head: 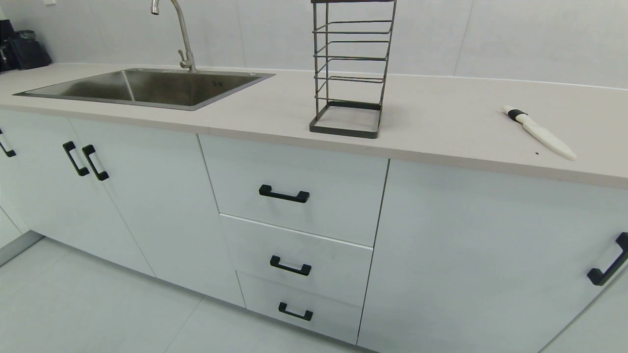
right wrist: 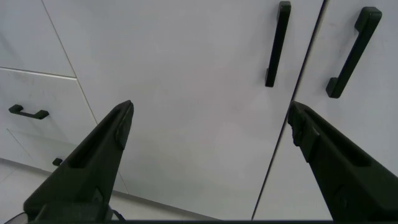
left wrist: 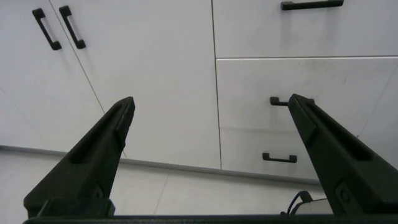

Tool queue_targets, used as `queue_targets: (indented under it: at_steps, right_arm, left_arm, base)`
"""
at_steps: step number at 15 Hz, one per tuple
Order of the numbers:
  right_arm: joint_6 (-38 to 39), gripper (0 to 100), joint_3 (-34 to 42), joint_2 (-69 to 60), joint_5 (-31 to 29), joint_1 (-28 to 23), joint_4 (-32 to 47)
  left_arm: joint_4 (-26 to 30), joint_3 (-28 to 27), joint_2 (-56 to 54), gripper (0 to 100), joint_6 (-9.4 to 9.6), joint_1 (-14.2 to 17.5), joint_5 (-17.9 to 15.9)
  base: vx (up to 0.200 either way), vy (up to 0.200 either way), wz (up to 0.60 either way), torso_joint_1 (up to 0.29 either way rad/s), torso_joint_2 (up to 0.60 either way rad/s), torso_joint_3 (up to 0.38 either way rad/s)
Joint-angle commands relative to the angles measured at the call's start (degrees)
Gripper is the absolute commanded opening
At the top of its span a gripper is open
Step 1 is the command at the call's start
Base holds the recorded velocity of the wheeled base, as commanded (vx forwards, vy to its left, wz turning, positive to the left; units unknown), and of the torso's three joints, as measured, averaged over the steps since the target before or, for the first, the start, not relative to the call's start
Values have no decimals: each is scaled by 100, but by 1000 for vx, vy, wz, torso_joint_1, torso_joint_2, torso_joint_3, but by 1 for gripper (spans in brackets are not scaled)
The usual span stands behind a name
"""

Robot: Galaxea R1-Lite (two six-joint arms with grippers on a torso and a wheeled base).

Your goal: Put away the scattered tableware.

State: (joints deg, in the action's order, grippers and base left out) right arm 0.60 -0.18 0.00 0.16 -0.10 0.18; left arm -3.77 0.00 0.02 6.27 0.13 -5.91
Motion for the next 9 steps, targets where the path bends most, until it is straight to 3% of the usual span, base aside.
queue_targets:
  at_steps: [1,2,5,6,7,9]
  right_arm:
    - [2,100,1,0,2,1,-1]
    - [2,100,1,0,2,1,-1]
    - [-7,100,9,0,-7,1,-1]
    - [-16,100,1,0,-7,1,-1]
    - [-7,100,1,0,2,1,-1]
    - [2,100,1,0,2,1,-1]
  left_arm:
    - [113,0,6,100,-55,4,46]
    - [324,0,6,100,-187,4,187]
    - [315,0,6,100,-161,-5,178]
    - [342,0,6,100,-266,-5,178]
    - [368,0,6,100,-547,-5,205]
    - [368,0,6,100,-618,-5,187]
  base:
    - [0,0,0,0,0,0]
    - [0,0,0,0,0,0]
    - [0,0,0,0,0,0]
    - [0,0,0,0,0,0]
    - [0,0,0,0,0,0]
    - [0,0,-300,1,-1,1]
